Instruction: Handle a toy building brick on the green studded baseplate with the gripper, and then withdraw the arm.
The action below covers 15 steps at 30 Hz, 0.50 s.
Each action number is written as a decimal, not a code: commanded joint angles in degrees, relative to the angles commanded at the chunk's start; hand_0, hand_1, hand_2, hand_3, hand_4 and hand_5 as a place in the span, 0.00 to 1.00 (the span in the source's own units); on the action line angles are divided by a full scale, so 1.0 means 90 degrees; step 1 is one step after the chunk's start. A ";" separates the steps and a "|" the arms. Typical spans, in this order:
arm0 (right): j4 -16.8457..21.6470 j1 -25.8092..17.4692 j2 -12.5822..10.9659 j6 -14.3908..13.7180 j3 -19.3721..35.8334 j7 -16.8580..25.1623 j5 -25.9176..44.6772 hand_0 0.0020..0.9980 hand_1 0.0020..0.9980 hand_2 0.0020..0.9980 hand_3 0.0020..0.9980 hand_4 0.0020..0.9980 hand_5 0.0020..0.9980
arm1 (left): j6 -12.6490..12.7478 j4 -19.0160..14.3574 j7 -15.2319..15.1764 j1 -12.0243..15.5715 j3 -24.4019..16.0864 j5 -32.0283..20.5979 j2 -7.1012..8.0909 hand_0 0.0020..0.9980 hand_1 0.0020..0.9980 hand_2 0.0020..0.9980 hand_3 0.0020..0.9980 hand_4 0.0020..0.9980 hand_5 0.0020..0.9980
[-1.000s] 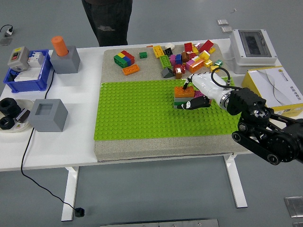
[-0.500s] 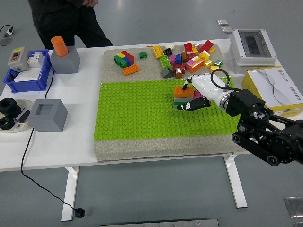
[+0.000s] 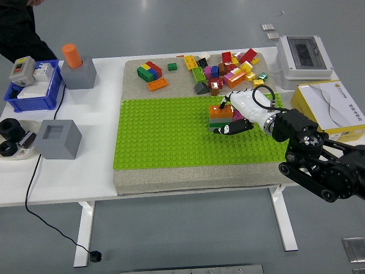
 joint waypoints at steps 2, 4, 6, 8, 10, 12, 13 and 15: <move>0.0015 -0.0008 -0.0006 -0.0003 0.0022 -0.0003 -0.0006 0.85 0.81 0.86 0.59 0.97 0.64 | 0.0001 0.0000 -0.0004 0.0000 0.0003 -0.0002 0.0004 0.79 0.81 0.75 0.45 1.00 0.91; 0.0038 -0.0012 -0.0013 -0.0008 0.0046 -0.0002 -0.0007 0.85 0.81 0.86 0.59 0.97 0.64 | 0.0003 0.0000 -0.0006 -0.0001 0.0006 -0.0006 0.0006 0.79 0.81 0.75 0.45 1.00 0.91; 0.0090 -0.0012 -0.0028 -0.0022 0.0080 0.0006 0.0014 0.85 0.81 0.86 0.59 0.97 0.64 | 0.0005 0.0000 -0.0007 0.0001 0.0009 -0.0012 0.0007 0.79 0.81 0.75 0.45 1.00 0.91; 0.0159 -0.0009 -0.0051 -0.0044 0.0122 0.0021 0.0051 0.85 0.81 0.86 0.59 0.97 0.64 | 0.0007 0.0000 -0.0009 0.0002 0.0009 -0.0013 0.0005 0.79 0.81 0.75 0.45 1.00 0.91; 0.0244 -0.0006 -0.0086 -0.0072 0.0199 0.0041 0.0090 0.85 0.81 0.86 0.59 0.97 0.64 | 0.0007 0.0000 -0.0008 0.0001 0.0000 0.0002 0.0004 0.79 0.81 0.75 0.45 1.00 0.91; 0.0335 0.0001 -0.0133 -0.0102 0.0315 0.0061 0.0141 0.85 0.80 0.86 0.59 0.97 0.64 | 0.0008 0.0000 -0.0005 0.0001 -0.0007 0.0009 0.0005 0.79 0.81 0.75 0.45 1.00 0.91; 0.0367 0.0004 -0.0151 -0.0114 0.0366 0.0070 0.0153 0.85 0.80 0.86 0.59 0.97 0.64 | 0.0009 0.0000 -0.0005 0.0002 -0.0008 0.0009 0.0007 0.79 0.81 0.75 0.45 1.00 0.91; 0.0426 0.0011 -0.0187 -0.0137 0.0466 0.0086 0.0180 0.85 0.80 0.86 0.59 0.97 0.64 | 0.0013 0.0000 -0.0004 0.0004 -0.0005 0.0000 0.0009 0.79 0.81 0.75 0.45 1.00 0.91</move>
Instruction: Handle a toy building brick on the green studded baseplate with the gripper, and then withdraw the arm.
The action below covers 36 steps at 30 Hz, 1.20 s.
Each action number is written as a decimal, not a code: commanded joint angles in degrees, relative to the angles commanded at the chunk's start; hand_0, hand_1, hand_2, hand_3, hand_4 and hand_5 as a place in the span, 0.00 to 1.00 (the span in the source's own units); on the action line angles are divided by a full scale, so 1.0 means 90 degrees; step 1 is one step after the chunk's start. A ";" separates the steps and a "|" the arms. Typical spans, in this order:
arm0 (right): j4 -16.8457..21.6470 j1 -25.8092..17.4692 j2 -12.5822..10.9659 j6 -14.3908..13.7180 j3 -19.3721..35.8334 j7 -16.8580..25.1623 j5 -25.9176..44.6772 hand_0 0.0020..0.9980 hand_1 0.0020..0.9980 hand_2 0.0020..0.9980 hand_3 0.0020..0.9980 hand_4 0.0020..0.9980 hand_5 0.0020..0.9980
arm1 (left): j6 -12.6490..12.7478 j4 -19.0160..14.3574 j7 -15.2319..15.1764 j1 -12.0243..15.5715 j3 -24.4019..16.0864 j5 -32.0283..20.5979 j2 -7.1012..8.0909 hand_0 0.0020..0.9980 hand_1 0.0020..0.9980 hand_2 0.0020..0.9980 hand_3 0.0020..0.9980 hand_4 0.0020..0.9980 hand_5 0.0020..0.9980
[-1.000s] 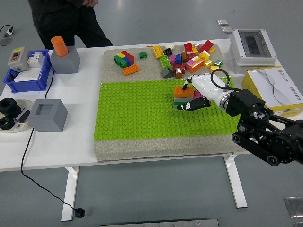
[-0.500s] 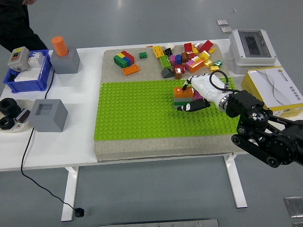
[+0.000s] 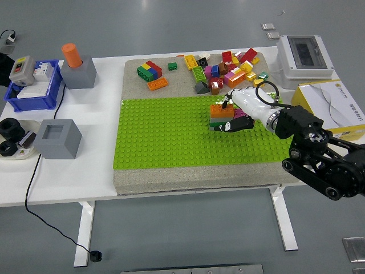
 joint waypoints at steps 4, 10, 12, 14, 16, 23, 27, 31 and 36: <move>0.0171 -0.0020 -0.0086 -0.0072 0.0312 0.0037 0.0067 0.84 0.80 0.85 0.60 0.96 0.64 | 0.0009 0.0000 -0.0009 -0.0013 0.0012 -0.0013 0.0010 0.79 0.81 0.76 0.45 1.00 0.91; 0.0534 -0.0288 -0.0150 -0.0270 0.0938 0.0120 0.0265 0.84 0.80 0.85 0.61 0.96 0.64 | 0.0039 0.0000 -0.0031 -0.0042 0.0086 -0.0073 0.0029 0.79 0.81 0.75 0.44 1.00 0.91; 0.0680 -0.0482 -0.0143 -0.0378 0.1194 0.0172 0.0348 0.84 0.80 0.85 0.61 0.96 0.64 | 0.0048 0.0000 -0.0031 -0.0063 0.0124 -0.0074 0.0036 0.79 0.81 0.75 0.44 1.00 0.91; 0.0810 -0.0688 -0.0128 -0.0497 0.1441 0.0238 0.0427 0.83 0.80 0.84 0.61 0.96 0.63 | 0.0053 0.0000 -0.0033 -0.0086 0.0148 -0.0049 0.0043 0.79 0.81 0.75 0.44 1.00 0.90; 0.0938 -0.0902 -0.0113 -0.0642 0.1687 0.0325 0.0528 0.83 0.80 0.84 0.61 0.96 0.63 | 0.0061 0.0000 -0.0042 -0.0104 0.0177 -0.0044 0.0045 0.79 0.81 0.75 0.44 1.00 0.90; 0.1300 -0.1607 -0.0086 -0.1302 0.2568 0.0688 0.0902 0.79 0.78 0.82 0.62 0.94 0.60 | 0.0081 0.0000 -0.0080 -0.0169 0.0219 0.0050 0.0054 0.79 0.81 0.75 0.44 1.00 0.89; 0.1559 -0.2138 -0.0129 -0.1810 0.3139 0.1101 0.1385 0.69 0.72 0.78 0.64 0.88 0.53 | 0.0065 0.0000 -0.0091 -0.0206 0.0199 0.0189 0.0065 0.79 0.81 0.75 0.44 1.00 0.89; 0.1765 -0.2757 -0.0136 -0.2310 0.3754 0.1594 0.2036 0.69 0.72 0.78 0.64 0.88 0.53 | 0.0114 0.0000 -0.0104 -0.0188 0.0298 0.0037 0.0065 0.79 0.81 0.75 0.44 1.00 0.89; 0.1819 -0.3358 -0.0043 -0.2690 0.4353 0.2161 0.2829 0.58 0.65 0.73 0.64 0.89 0.54 | 0.0175 0.0000 -0.0104 -0.0184 0.0424 -0.0077 0.0054 0.79 0.80 0.75 0.42 1.00 0.87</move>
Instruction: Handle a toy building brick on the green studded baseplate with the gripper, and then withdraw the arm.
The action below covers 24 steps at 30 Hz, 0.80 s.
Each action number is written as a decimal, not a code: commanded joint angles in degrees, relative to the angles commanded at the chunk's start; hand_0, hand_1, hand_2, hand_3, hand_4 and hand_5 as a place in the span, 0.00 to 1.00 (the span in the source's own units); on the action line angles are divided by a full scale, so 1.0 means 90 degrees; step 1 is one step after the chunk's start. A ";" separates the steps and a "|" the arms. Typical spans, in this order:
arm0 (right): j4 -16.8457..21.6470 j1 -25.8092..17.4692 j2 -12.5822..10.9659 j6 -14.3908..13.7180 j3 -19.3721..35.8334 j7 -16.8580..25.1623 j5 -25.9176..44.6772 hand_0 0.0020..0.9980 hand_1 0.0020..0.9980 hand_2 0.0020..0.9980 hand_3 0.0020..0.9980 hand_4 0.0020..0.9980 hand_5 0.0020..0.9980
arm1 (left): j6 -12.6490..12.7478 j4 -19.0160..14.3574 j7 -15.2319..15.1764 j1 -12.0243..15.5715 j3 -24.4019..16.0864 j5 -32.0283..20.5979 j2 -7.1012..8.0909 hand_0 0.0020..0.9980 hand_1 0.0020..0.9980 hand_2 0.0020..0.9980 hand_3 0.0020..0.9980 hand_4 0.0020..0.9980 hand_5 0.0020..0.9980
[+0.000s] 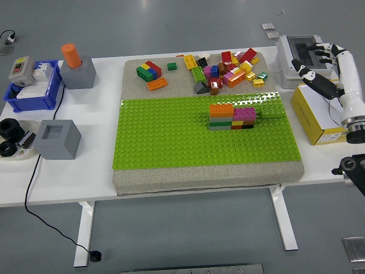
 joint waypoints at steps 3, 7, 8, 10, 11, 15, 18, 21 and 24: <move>-0.0039 -0.0178 0.0123 -0.0160 0.0129 0.0433 0.0662 0.51 0.59 0.68 0.63 0.86 0.51 | 0.0019 0.0000 0.0012 -0.0008 0.0058 0.0020 -0.0014 0.79 0.80 0.74 0.42 0.83 0.80; -0.0073 -0.0248 0.0284 -0.0116 0.0105 0.0890 0.1571 0.51 0.59 0.68 0.63 0.86 0.51 | -0.0011 0.0000 0.0060 0.0021 0.0021 0.0179 -0.0035 0.79 0.80 0.74 0.42 0.83 0.80; -0.0075 -0.0265 0.0317 -0.0082 0.0104 0.0965 0.1819 0.45 0.53 0.65 0.63 0.85 0.50 | -0.0027 0.0000 0.0079 0.0032 0.0005 0.0224 -0.0041 0.79 0.80 0.74 0.44 0.60 0.48; -0.0069 -0.0301 0.0357 -0.0012 0.0115 0.1054 0.2221 0.45 0.53 0.65 0.63 0.85 0.50 | -0.0066 0.0000 0.0116 0.0049 -0.0025 0.0294 -0.0050 0.79 0.80 0.74 0.44 0.60 0.48; -0.0063 -0.0327 0.0375 0.0039 0.0131 0.1099 0.2526 0.45 0.53 0.65 0.63 0.85 0.50 | -0.0099 0.0000 0.0143 0.0058 -0.0047 0.0347 -0.0056 0.79 0.80 0.74 0.44 0.60 0.48; -0.0053 -0.0397 0.0408 0.0169 0.0199 0.1232 0.3499 0.41 0.48 0.62 0.62 0.88 0.53 | -0.0226 0.0000 0.0247 0.0079 -0.0143 0.0549 -0.0064 0.79 0.80 0.74 0.45 0.59 0.37; -0.0044 -0.0444 0.0424 0.0222 0.0265 0.1331 0.4098 0.41 0.48 0.62 0.62 0.88 0.53 | -0.0295 0.0000 0.0307 0.0087 -0.0190 0.0663 -0.0063 0.79 0.80 0.74 0.45 0.59 0.37; -0.0021 -0.0503 0.0422 0.0237 0.0341 0.1408 0.4633 0.40 0.46 0.61 0.62 0.87 0.52 | -0.0353 0.0000 0.0377 0.0087 -0.0185 0.0693 -0.0062 0.79 0.80 0.74 0.47 0.59 0.34; 0.0004 -0.0556 0.0412 0.0247 0.0425 0.1477 0.5112 0.40 0.46 0.61 0.62 0.87 0.52 | -0.0431 0.0000 0.0470 0.0088 -0.0152 0.0695 -0.0050 0.79 0.80 0.74 0.47 0.59 0.34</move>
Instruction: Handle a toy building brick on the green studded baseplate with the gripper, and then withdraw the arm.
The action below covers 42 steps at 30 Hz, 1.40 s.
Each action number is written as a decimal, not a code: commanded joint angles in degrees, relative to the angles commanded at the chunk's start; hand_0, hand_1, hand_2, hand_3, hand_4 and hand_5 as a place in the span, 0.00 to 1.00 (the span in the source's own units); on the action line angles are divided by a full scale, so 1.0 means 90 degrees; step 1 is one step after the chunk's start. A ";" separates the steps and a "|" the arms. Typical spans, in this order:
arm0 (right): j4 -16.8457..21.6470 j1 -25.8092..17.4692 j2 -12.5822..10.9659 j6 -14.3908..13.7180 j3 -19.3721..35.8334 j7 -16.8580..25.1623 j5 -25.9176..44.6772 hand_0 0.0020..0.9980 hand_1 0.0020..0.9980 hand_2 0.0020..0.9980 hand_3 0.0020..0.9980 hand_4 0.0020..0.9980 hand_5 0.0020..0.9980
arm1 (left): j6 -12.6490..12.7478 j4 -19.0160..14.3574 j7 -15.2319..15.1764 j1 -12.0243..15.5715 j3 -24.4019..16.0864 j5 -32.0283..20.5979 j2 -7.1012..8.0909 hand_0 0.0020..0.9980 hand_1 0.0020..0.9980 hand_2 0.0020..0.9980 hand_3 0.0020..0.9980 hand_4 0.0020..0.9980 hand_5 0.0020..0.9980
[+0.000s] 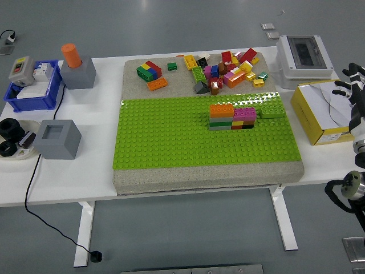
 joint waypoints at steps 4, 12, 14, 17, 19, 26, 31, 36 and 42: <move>0.0020 -0.0069 -0.0001 -0.0005 0.0115 0.0082 0.0514 0.39 0.45 0.60 0.62 0.86 0.51 | -0.0108 0.0000 0.0117 -0.0014 0.0022 0.0057 0.0020 0.79 0.80 0.74 0.47 0.62 0.34; 0.0064 -0.0215 -0.0023 -0.0037 0.0414 0.0203 0.0818 0.39 0.44 0.59 0.61 0.85 0.50 | -0.0269 0.0000 0.0287 -0.0064 0.0210 -0.0052 0.0094 0.79 0.80 0.74 0.45 0.65 0.29; 0.0080 -0.0239 -0.0031 -0.0041 0.0503 0.0215 0.0828 0.38 0.44 0.59 0.61 0.84 0.49 | -0.0208 0.0000 0.0299 -0.0098 0.0384 -0.0224 0.0113 0.79 0.80 0.74 0.45 0.65 0.27; 0.0105 -0.0256 -0.0053 -0.0046 0.0642 0.0224 0.0826 0.38 0.44 0.59 0.61 0.84 0.49 | -0.0050 0.0000 0.0288 -0.0160 0.0673 -0.0494 0.0133 0.79 0.80 0.74 0.45 0.65 0.27; 0.0128 -0.0270 -0.0068 -0.0048 0.0742 0.0231 0.0824 0.38 0.44 0.59 0.61 0.84 0.49 | 0.0104 0.0000 0.0280 -0.0193 0.0929 -0.0748 0.0142 0.79 0.80 0.74 0.45 0.65 0.27; 0.0228 -0.0381 -0.0057 -0.0048 0.1070 0.0260 0.0843 0.39 0.43 0.58 0.61 0.83 0.49 | 0.0479 0.0000 0.0130 -0.0315 0.1503 -0.1236 0.0156 0.79 0.80 0.75 0.49 0.56 0.32; 0.0521 -0.0668 0.0076 0.0042 0.1452 0.0254 0.1076 0.39 0.43 0.58 0.61 0.83 0.49 | 0.0605 0.0000 -0.0143 -0.0411 0.1414 -0.0805 0.0203 0.79 0.80 0.75 0.49 0.56 0.32; 0.0739 -0.0824 0.0157 0.0087 0.1717 0.0261 0.1100 0.38 0.43 0.56 0.60 0.83 0.49 | 0.0732 0.0000 -0.0375 -0.0460 0.1474 -0.0838 0.0274 0.79 0.79 0.74 0.46 0.57 0.31; 0.0931 -0.0904 0.0212 0.0119 0.1962 0.0273 0.1091 0.38 0.43 0.55 0.61 0.82 0.49 | 0.0876 0.0000 -0.0608 -0.0588 0.1784 -0.1182 0.0320 0.78 0.79 0.74 0.44 0.57 0.31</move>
